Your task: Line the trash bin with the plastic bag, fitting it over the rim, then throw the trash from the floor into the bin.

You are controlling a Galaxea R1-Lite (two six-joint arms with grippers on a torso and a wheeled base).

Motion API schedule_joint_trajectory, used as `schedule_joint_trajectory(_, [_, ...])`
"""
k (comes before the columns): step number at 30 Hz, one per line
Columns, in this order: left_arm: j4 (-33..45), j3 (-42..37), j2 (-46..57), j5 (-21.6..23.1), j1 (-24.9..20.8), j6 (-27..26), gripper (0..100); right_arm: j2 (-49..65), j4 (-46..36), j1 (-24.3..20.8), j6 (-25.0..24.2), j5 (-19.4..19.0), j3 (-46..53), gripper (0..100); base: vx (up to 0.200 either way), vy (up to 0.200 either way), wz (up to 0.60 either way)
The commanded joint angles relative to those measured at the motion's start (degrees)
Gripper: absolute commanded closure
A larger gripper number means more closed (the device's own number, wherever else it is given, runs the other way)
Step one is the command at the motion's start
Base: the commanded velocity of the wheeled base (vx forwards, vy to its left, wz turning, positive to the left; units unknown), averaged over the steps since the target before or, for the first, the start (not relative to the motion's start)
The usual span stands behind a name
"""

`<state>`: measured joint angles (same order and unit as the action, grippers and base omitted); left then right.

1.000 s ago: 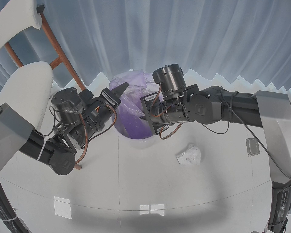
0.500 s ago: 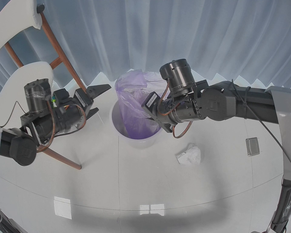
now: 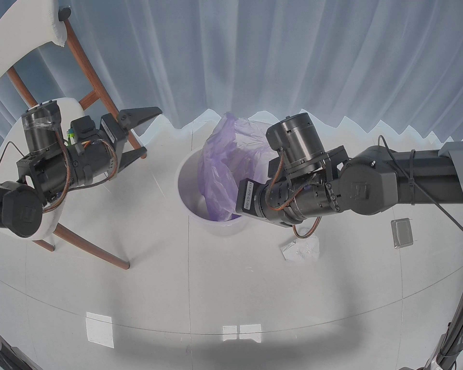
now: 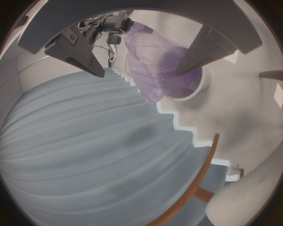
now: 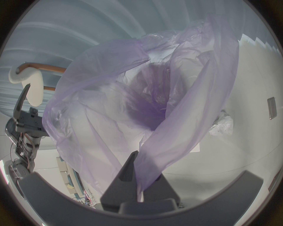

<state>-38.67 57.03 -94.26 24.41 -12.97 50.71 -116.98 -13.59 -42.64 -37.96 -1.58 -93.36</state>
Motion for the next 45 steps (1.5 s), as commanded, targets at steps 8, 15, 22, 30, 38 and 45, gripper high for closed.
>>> schedule_joint_trajectory(8, [1.40, 10.74, -13.41, 2.49, -8.39, -2.29, 0, 0.35, 1.73, -2.62, -0.27, 0.09, 3.44, 100, 0.000, 0.000, 0.00])
schedule_joint_trajectory(15, [6.50, 12.76, -15.96, 2.31, -10.76, -9.49, 0, -0.09, 1.73, -3.24, -0.36, 0.18, 3.53, 100, 0.000, 0.000, 0.00])
schedule_joint_trajectory(22, [7.82, 16.27, -18.07, 1.96, -10.67, -9.76, 0, -0.35, 1.73, -4.29, -0.27, 0.18, 3.53, 100, 0.000, 0.000, 0.00])
schedule_joint_trajectory(30, [9.05, 19.53, -20.79, -2.08, -9.62, -11.78, 100, -0.70, 1.73, -4.38, -0.27, 0.44, 3.53, 100, 0.000, 0.000, 0.00])
schedule_joint_trajectory(38, [9.14, 20.76, -21.58, -2.43, -8.30, -11.60, 100, -0.35, 1.73, -4.47, -0.27, 0.62, 3.53, 100, 0.000, 0.000, 0.00])
schedule_joint_trajectory(45, [9.58, 19.44, -18.33, -2.43, -4.08, -11.25, 100, -0.09, 3.49, 0.54, 0.08, 2.55, 1.86, 100, 0.000, 0.000, 0.00])
